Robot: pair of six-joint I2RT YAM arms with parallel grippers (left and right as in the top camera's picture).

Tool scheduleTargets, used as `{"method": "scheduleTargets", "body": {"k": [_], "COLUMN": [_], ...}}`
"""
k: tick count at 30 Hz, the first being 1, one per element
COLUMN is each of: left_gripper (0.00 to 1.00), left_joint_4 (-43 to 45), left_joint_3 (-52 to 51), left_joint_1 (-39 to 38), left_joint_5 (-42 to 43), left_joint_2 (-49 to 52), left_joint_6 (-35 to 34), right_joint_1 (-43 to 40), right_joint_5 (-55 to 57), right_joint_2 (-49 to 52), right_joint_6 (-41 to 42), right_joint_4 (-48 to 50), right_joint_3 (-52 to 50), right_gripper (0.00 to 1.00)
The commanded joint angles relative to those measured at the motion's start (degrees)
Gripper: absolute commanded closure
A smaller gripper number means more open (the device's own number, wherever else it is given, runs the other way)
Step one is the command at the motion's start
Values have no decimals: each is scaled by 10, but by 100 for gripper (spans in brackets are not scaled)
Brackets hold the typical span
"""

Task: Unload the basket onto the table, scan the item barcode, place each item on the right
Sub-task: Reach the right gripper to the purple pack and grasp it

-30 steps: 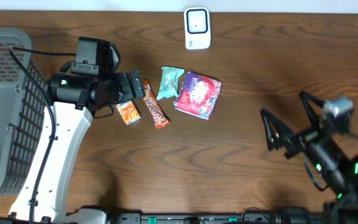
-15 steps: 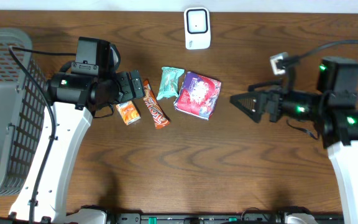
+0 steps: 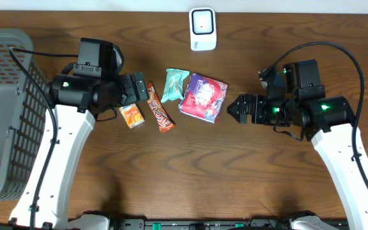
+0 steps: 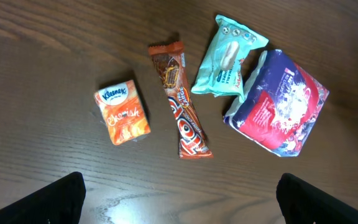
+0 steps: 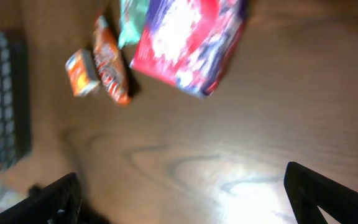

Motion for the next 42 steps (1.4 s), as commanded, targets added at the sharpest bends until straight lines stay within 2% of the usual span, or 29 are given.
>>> {"method": "scheduleTargets", "body": {"k": [1,7,13,20,24,26,29,38,42], "left_gripper": [2,2,2,2,2,2,2,2,2], "left_joint_4": [-2,-2,-2,-2,-2,-2,-2,-2,-2], "left_joint_3": [3,3,3,3,3,3,3,3,3], "left_joint_1": [1,1,1,1,1,1,1,1,1], "left_joint_5": [-4,-4,-4,-4,-4,-4,-4,-4,-4], "left_joint_2": [2,2,2,2,2,2,2,2,2], "left_joint_6": [3,3,3,3,3,3,3,3,3], "right_joint_1": [1,2,2,2,2,2,2,2,6], "right_joint_5": [45,45,45,2,-6,-43,-81,-54,-56], "right_joint_2": [-3,21,81,156,200,220,247,321,355], "right_joint_6": [22,32,86,93,136,136,137,171,171], "right_joint_4": [19,51,99,186,217,238,276,291,295], "right_joint_3": [11,9,9,9,9,9,9,9,9], "right_gripper": [1,1,1,1,1,5,7,8,14]}}
